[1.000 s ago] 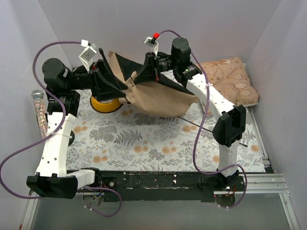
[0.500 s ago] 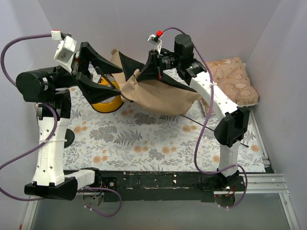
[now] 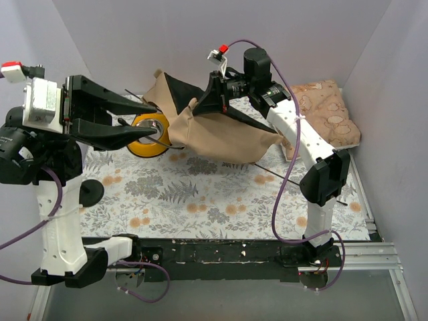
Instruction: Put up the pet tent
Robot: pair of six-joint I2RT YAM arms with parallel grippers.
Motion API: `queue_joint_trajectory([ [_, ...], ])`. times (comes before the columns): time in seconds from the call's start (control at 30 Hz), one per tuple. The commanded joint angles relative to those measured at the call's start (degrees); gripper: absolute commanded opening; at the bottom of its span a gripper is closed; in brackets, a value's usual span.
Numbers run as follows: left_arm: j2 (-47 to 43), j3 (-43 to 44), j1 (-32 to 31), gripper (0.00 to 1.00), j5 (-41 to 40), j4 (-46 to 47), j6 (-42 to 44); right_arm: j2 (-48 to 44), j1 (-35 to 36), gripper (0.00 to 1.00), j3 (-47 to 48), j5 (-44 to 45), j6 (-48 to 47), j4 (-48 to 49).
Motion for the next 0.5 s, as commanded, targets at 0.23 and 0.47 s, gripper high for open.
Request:
queue_joint_trajectory([
  [0.23, -4.6, -8.8, -0.2, 0.25, -2.9, -2.9, -3.2, -3.7, -0.2, 0.01, 1.1, -1.2, -0.7, 1.6],
  [0.47, -7.4, -17.3, -0.2, 0.3, -4.2, 0.5, -8.4, -4.6, -0.2, 0.01, 0.2, -1.3, -0.8, 2.6],
])
